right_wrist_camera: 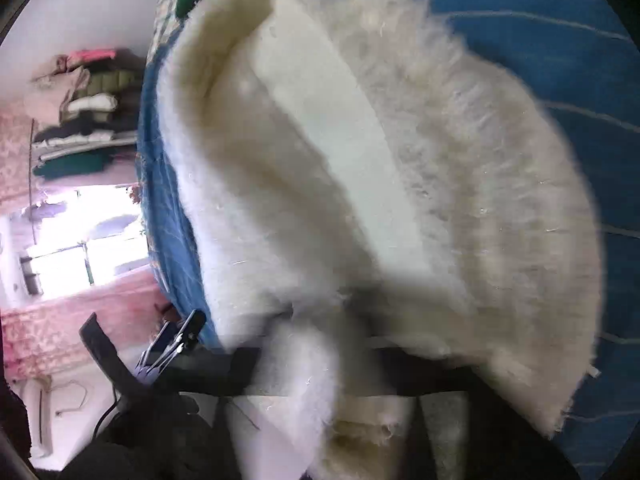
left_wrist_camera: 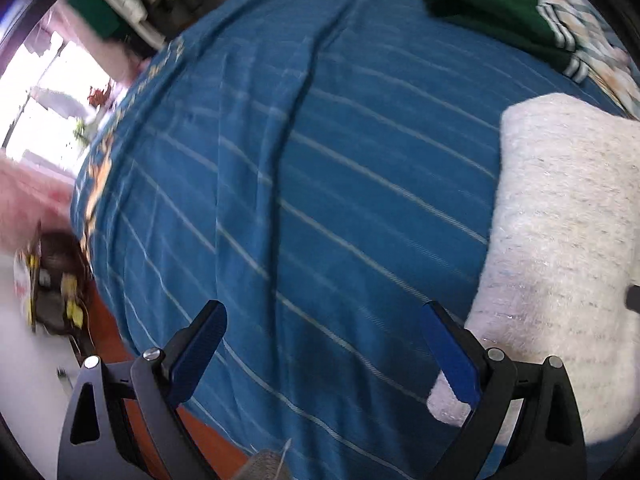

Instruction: Fold large clothes

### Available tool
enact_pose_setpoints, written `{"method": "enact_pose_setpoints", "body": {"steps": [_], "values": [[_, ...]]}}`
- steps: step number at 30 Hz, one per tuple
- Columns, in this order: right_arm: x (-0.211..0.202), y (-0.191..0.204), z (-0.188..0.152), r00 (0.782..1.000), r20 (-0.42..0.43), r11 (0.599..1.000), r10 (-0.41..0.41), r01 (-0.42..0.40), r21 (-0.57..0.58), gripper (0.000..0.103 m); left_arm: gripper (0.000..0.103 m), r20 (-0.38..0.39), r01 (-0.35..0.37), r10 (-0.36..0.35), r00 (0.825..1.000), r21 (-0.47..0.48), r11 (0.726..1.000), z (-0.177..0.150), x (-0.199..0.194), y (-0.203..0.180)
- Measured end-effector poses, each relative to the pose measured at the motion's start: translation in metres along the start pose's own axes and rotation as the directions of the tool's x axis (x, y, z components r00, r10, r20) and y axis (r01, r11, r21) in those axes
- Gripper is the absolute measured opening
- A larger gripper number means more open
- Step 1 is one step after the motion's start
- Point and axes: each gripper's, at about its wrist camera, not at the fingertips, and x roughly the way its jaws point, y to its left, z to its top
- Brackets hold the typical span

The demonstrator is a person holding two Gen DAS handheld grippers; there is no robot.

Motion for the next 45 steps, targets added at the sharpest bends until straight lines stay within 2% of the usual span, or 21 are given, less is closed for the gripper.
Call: {"method": "enact_pose_setpoints", "body": {"steps": [3,6,7,10,13,15,16,18,20,21,23,25,28,29,30,31,34,36,39,41,45], "values": [[-0.054,0.007,-0.032,0.988,0.136,0.995,0.067,-0.077,0.07,0.005,0.099,0.005,0.015,-0.015,1.0,0.016,1.0,-0.003,-0.006,-0.002],[-0.093,-0.019,-0.065,0.973,0.228,0.979,-0.042,-0.005,0.203,0.005,0.099,0.011,0.045,-0.045,0.999,0.041,0.998,-0.005,-0.018,-0.012],[-0.09,-0.037,-0.071,0.97,0.218,0.963,-0.104,0.043,0.267,0.005,0.099,0.013,0.059,-0.059,0.998,0.042,0.997,-0.005,-0.024,-0.015],[-0.051,-0.087,-0.071,0.98,0.115,0.929,-0.166,0.116,0.351,0.005,0.099,0.043,0.102,-0.104,0.994,0.045,0.994,0.005,-0.041,-0.027],[-0.024,-0.09,-0.06,0.984,0.041,0.932,-0.174,0.152,0.328,0.006,0.099,0.113,0.136,-0.144,0.983,0.075,0.988,0.016,-0.064,-0.047],[-0.027,-0.075,-0.044,0.994,0.022,0.958,-0.111,0.101,0.269,0.01,0.099,0.145,0.152,-0.169,0.975,0.118,0.981,0.02,-0.071,-0.06],[-0.037,-0.066,-0.044,0.997,0.033,0.97,-0.065,0.056,0.236,0.014,0.099,0.148,0.155,-0.178,0.973,0.151,0.976,0.021,-0.069,-0.069],[-0.063,-0.057,-0.048,0.994,0.105,0.98,-0.042,0.02,0.2,0.05,0.099,0.135,0.142,-0.173,0.976,0.212,0.967,0.017,-0.054,-0.088],[-0.084,-0.058,-0.053,0.979,0.176,0.98,-0.101,0.068,0.184,0.075,0.099,0.066,0.146,-0.168,0.983,0.26,0.954,0.01,-0.03,-0.102],[-0.089,-0.063,-0.052,0.973,0.187,0.977,-0.134,0.099,0.188,0.077,0.099,0.048,0.151,-0.169,0.984,0.269,0.951,0.007,-0.024,-0.105],[-0.089,-0.077,-0.051,0.978,0.171,0.968,-0.118,0.075,0.238,0.077,0.099,0.041,0.183,-0.201,0.979,0.269,0.946,0.003,-0.02,-0.107],[-0.072,-0.083,-0.04,0.988,0.149,0.956,0.031,-0.073,0.284,0.077,0.099,0.037,0.19,-0.209,0.977,0.282,0.94,0.002,-0.021,-0.108],[-0.042,-0.073,-0.02,0.993,0.097,0.962,0.068,-0.091,0.256,0.077,0.099,0.043,0.178,-0.2,0.979,0.303,0.936,0.001,-0.024,-0.108],[-0.032,-0.068,-0.017,0.993,0.09,0.965,0.074,-0.094,0.245,0.07,0.099,0.038,0.182,-0.203,0.978,0.306,0.934,0.0,-0.024,-0.108],[-0.023,-0.061,-0.016,0.991,0.084,0.966,0.105,-0.121,0.227,0.029,0.099,0.033,0.183,-0.203,0.979,0.311,0.933,-0.002,-0.023,-0.109],[-0.021,-0.056,-0.015,0.991,0.085,0.968,0.1,-0.117,0.22,0.014,0.099,0.032,0.177,-0.197,0.98,0.317,0.932,-0.003,-0.025,-0.111],[-0.038,-0.033,-0.026,0.986,0.15,0.978,0.067,-0.095,0.185,0.013,0.099,0.042,0.16,-0.184,0.982,0.336,0.928,-0.005,-0.033,-0.114],[-0.07,-0.029,-0.045,0.97,0.222,0.956,0.101,-0.157,0.249,0.011,0.099,0.053,0.166,-0.194,0.98,0.334,0.928,-0.005,-0.042,-0.112],[-0.112,-0.027,-0.087,0.952,0.303,0.926,0.053,-0.161,0.343,0.011,0.099,0.08,0.208,-0.246,0.966,0.321,0.924,0.0,-0.064,-0.111],[-0.123,-0.039,-0.112,0.951,0.309,0.9,-0.003,-0.132,0.416,0.011,0.099,0.096,0.213,-0.258,0.961,0.339,0.917,0.001,-0.07,-0.117],[-0.09,-0.094,-0.133,0.965,0.234,0.82,-0.118,-0.038,0.571,0.011,0.102,0.058,0.221,-0.261,0.964,0.379,0.899,-0.002,-0.046,-0.145]]}}
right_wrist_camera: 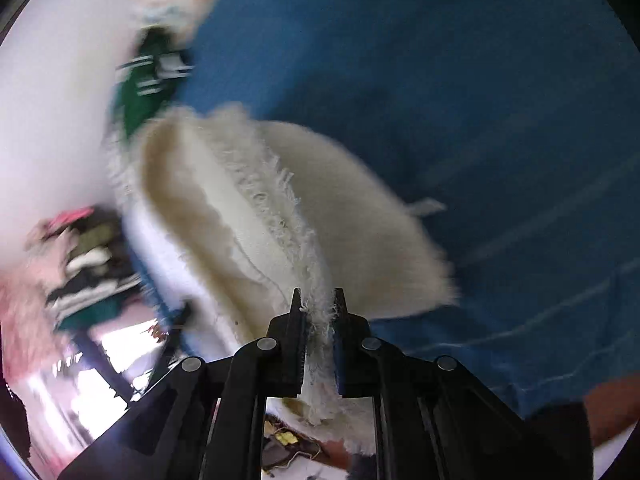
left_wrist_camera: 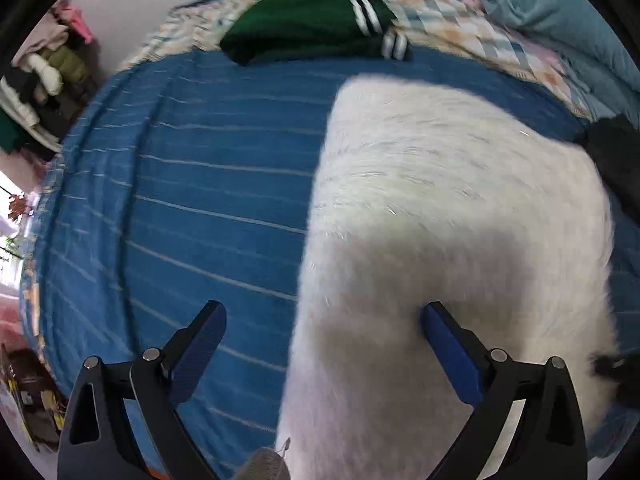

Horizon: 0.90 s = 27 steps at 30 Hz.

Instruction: Fold large clothes

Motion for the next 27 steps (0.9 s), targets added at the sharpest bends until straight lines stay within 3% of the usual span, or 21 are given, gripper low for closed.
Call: {"method": "enact_pose_setpoints", "body": {"steps": [2,5,7,9,12,15,16,19,20,22,24,27], "values": [[0.026,-0.009,0.01,0.997,0.018,0.997,-0.077,0.078,-0.027,0.011,0.102,-0.036,-0.004,0.005,0.999,0.014,1.0,0.0,0.017,-0.008],[0.045,0.01,0.022,0.99,-0.004,0.987,-0.139,0.138,-0.084,0.013,0.102,-0.028,-0.008,0.008,1.0,0.007,1.0,0.003,0.02,-0.008],[0.041,0.029,0.024,0.982,-0.043,0.974,-0.184,0.176,-0.145,0.017,0.102,-0.021,-0.012,0.012,1.0,0.015,1.0,0.005,0.018,-0.005],[0.023,0.046,0.021,0.985,-0.05,0.971,-0.165,0.153,-0.183,0.022,0.102,-0.018,-0.023,0.023,1.0,0.006,1.0,0.006,0.017,0.001],[-0.011,0.078,0.014,0.985,0.051,0.955,-0.163,0.171,-0.244,0.036,0.102,-0.033,-0.036,0.035,0.999,-0.017,0.999,0.007,0.021,0.012],[-0.043,0.112,-0.003,0.998,0.067,0.937,-0.004,0.027,-0.349,0.036,0.102,-0.037,-0.023,0.021,0.999,-0.06,0.998,0.009,0.021,0.023],[-0.039,0.133,-0.007,0.998,0.009,0.919,0.068,-0.059,-0.389,0.036,0.102,-0.034,-0.021,0.019,0.999,-0.069,0.997,0.009,0.019,0.026],[-0.001,0.176,-0.009,0.984,-0.137,0.88,0.114,-0.164,-0.445,0.036,0.102,-0.006,-0.029,0.028,1.0,-0.103,0.994,0.011,0.004,0.038],[0.021,0.19,-0.006,0.989,-0.141,0.873,0.047,-0.109,-0.475,0.035,0.102,0.002,-0.033,0.034,0.999,-0.121,0.992,0.011,-0.002,0.045],[0.056,0.208,0.006,0.993,-0.058,0.859,-0.107,0.063,-0.509,0.034,0.101,0.014,-0.053,0.055,0.998,-0.159,0.986,0.009,-0.013,0.061],[0.09,0.209,0.031,0.965,0.005,0.835,-0.263,0.23,-0.5,0.003,0.101,0.013,-0.079,0.083,0.996,-0.187,0.979,0.005,-0.019,0.078],[0.115,0.216,0.061,0.953,0.006,0.833,-0.302,0.267,-0.484,0.0,0.101,-0.008,-0.104,0.105,0.994,-0.2,0.974,-0.002,-0.019,0.092]]}}
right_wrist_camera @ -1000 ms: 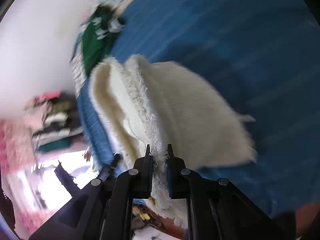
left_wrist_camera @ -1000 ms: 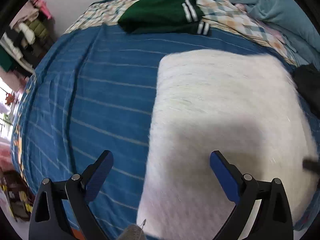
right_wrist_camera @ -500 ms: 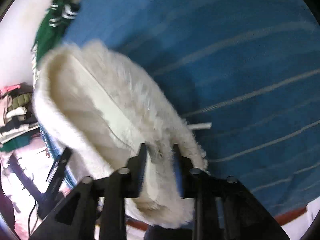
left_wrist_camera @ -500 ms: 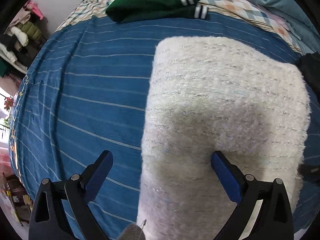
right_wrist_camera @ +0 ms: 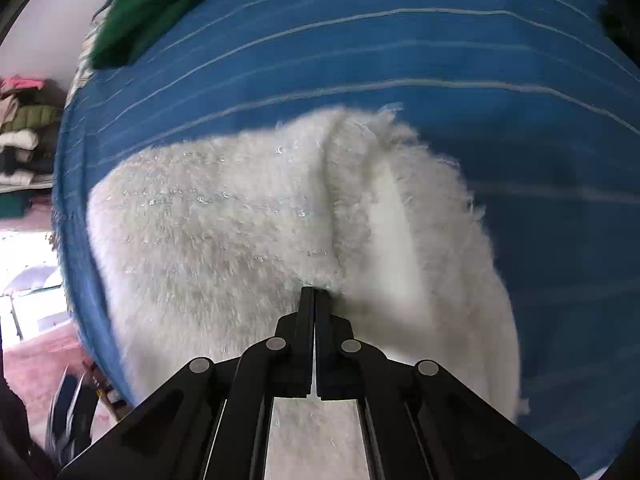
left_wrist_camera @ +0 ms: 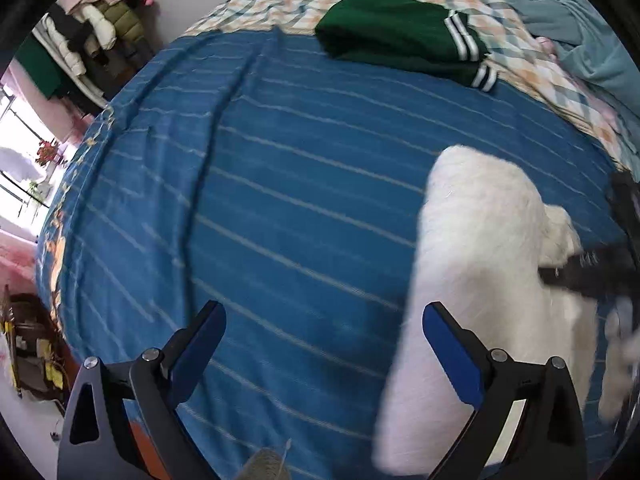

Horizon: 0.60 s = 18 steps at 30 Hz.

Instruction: Fold large clothes

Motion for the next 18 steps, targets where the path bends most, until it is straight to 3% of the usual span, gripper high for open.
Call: {"method": "enact_pose_setpoints", "body": {"steps": [3,4,5,7,8,9,11,14,15,18], "values": [[-0.021,0.006,0.0,0.998,-0.047,0.999,0.037,-0.039,-0.033,0.0,0.101,-0.028,0.013,-0.013,1.0,-0.006,1.0,-0.003,0.006,0.005],[-0.032,0.004,0.001,0.994,-0.049,0.994,0.099,-0.101,-0.035,0.0,0.101,-0.033,0.026,-0.026,0.999,-0.007,1.0,-0.003,0.007,0.005],[-0.044,0.001,0.002,0.985,-0.038,0.985,0.171,-0.172,-0.03,0.008,0.101,-0.041,0.047,-0.048,0.998,-0.013,0.999,-0.003,0.008,0.005],[-0.075,-0.017,-0.013,0.974,0.02,0.974,0.226,-0.225,-0.027,0.044,0.101,-0.054,0.111,-0.113,0.992,-0.035,0.993,-0.002,0.011,0.006],[-0.086,-0.027,-0.018,0.975,0.058,0.977,0.215,-0.214,-0.027,0.088,0.101,-0.062,0.144,-0.147,0.987,-0.048,0.988,-0.001,0.014,0.006],[-0.093,-0.038,-0.025,0.974,0.093,0.979,0.206,-0.205,-0.023,0.099,0.101,-0.066,0.177,-0.181,0.981,-0.055,0.983,0.0,0.019,0.006],[-0.081,-0.064,-0.035,0.978,0.077,0.981,0.192,-0.191,-0.027,0.099,0.101,-0.085,0.227,-0.231,0.969,-0.053,0.972,0.002,0.029,0.001],[-0.022,-0.101,-0.039,0.982,-0.009,0.981,0.189,-0.19,-0.039,0.099,0.101,-0.137,0.326,-0.331,0.934,-0.06,0.943,0.008,0.052,-0.007],[0.006,-0.1,-0.041,0.977,-0.044,0.978,0.207,-0.208,-0.031,0.099,0.101,-0.156,0.369,-0.375,0.914,-0.067,0.927,0.011,0.06,-0.011],[0.047,-0.126,-0.039,0.909,-0.081,0.912,0.409,-0.403,0.074,0.1,0.101,-0.2,0.477,-0.483,0.853,-0.079,0.875,0.018,0.077,-0.024]]}}
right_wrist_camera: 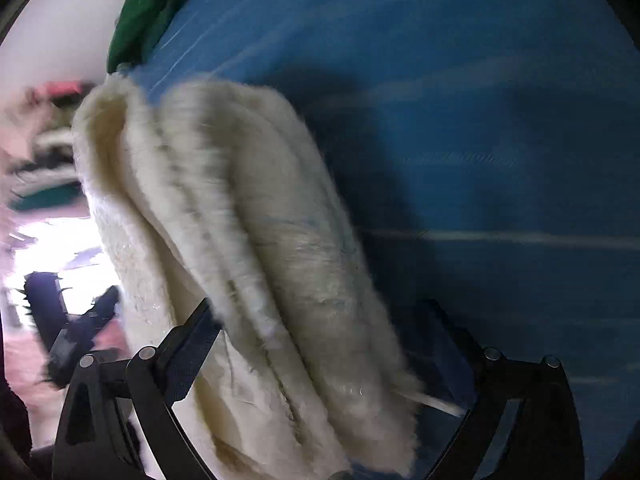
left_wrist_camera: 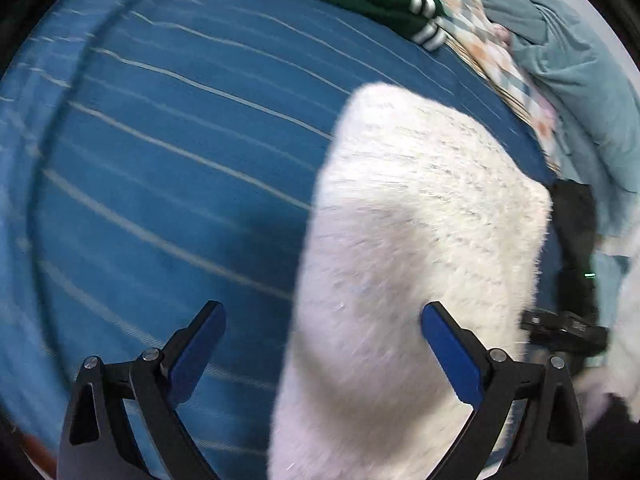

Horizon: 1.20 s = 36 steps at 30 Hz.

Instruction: Fold large clothes

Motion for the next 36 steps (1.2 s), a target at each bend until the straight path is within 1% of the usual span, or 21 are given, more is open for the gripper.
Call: {"method": "enact_pose_setpoints", "body": {"steps": [3,4,5,6,7,8,9,10,12,14,16,20,23,25,27,28,31,33,34,35,36], "values": [[0.005,0.004,0.003,0.993,0.009,0.993,0.114,-0.114,-0.027,0.098,0.101,-0.026,0.042,-0.041,0.999,0.039,0.998,0.01,0.014,-0.009],[0.013,0.01,0.004,0.992,-0.001,0.991,0.125,-0.125,-0.043,0.097,0.101,-0.023,0.051,-0.05,0.998,0.05,0.997,0.013,0.015,-0.012],[0.018,0.015,0.005,0.993,-0.011,0.991,0.116,-0.116,-0.066,0.086,0.099,-0.019,0.063,-0.062,0.998,0.06,0.996,0.017,0.017,-0.014],[0.022,0.016,0.008,0.991,-0.018,0.989,0.134,-0.135,-0.068,0.072,0.099,-0.016,0.067,-0.066,0.998,0.073,0.995,0.02,0.017,-0.018],[0.021,0.014,0.008,0.986,-0.019,0.984,0.167,-0.168,-0.055,0.065,0.097,-0.009,0.063,-0.063,0.998,0.087,0.994,0.022,0.016,-0.021],[0.017,0.014,0.006,0.979,-0.015,0.978,0.201,-0.202,-0.044,0.055,0.095,0.001,0.063,-0.063,0.998,0.111,0.992,0.025,0.015,-0.027],[0.012,0.017,0.005,0.978,-0.007,0.976,0.211,-0.211,-0.052,0.05,0.095,0.001,0.054,-0.055,0.998,0.133,0.99,0.027,0.014,-0.032],[0.009,0.021,0.004,0.979,-0.001,0.977,0.206,-0.206,-0.059,0.048,0.095,0.002,0.052,-0.053,0.999,0.148,0.988,0.03,0.013,-0.035],[0.008,0.028,0.005,0.972,0.021,0.972,0.235,-0.235,-0.034,0.044,0.095,0.007,0.071,-0.073,0.997,0.167,0.983,0.034,0.008,-0.035],[0.002,0.032,0.002,0.964,0.044,0.965,0.262,-0.261,-0.011,0.043,0.094,0.008,0.11,-0.113,0.994,0.159,0.981,0.038,0.0,-0.031],[0.008,0.049,0.005,0.961,0.068,0.964,0.267,-0.267,0.002,0.042,0.094,0.006,0.146,-0.149,0.989,0.148,0.978,0.048,-0.008,-0.027],[0.009,0.078,0.013,0.95,0.12,0.956,0.289,-0.293,0.016,0.042,0.094,0.014,0.172,-0.178,0.984,0.182,0.968,0.07,-0.029,-0.019],[0.002,0.11,0.025,0.943,0.161,0.956,0.29,-0.295,0.004,0.042,0.094,0.024,0.2,-0.209,0.978,0.197,0.96,0.102,-0.048,-0.011],[-0.001,0.135,0.038,0.934,0.189,0.951,0.302,-0.309,0.006,0.042,0.094,0.032,0.209,-0.221,0.975,0.212,0.955,0.129,-0.065,-0.005],[-0.007,0.156,0.055,0.924,0.21,0.945,0.319,-0.327,0.003,0.042,0.094,0.055,0.203,-0.221,0.974,0.237,0.95,0.164,-0.085,-0.006],[-0.002,0.171,0.066,0.92,0.217,0.942,0.327,-0.335,0.0,0.042,0.094,0.071,0.196,-0.22,0.973,0.251,0.948,0.184,-0.095,-0.008],[-0.001,0.211,0.113,0.902,0.247,0.931,0.355,-0.364,-0.011,0.042,0.094,0.106,0.167,-0.204,0.973,0.287,0.943,0.234,-0.115,-0.013],[-0.001,0.23,0.153,0.889,0.259,0.922,0.378,-0.385,-0.022,0.042,0.094,0.134,0.138,-0.186,0.973,0.304,0.943,0.279,-0.124,-0.018],[0.004,0.238,0.167,0.887,0.258,0.92,0.384,-0.39,-0.031,0.042,0.094,0.146,0.124,-0.176,0.973,0.31,0.943,0.301,-0.126,-0.02],[0.005,0.25,0.194,0.884,0.258,0.919,0.39,-0.393,-0.042,0.042,0.094,0.155,0.11,-0.165,0.974,0.315,0.943,0.32,-0.125,-0.024],[0.006,0.26,0.222,0.881,0.258,0.917,0.395,-0.397,-0.048,0.042,0.094,0.167,0.091,-0.151,0.974,0.322,0.942,0.346,-0.123,-0.026]]}}
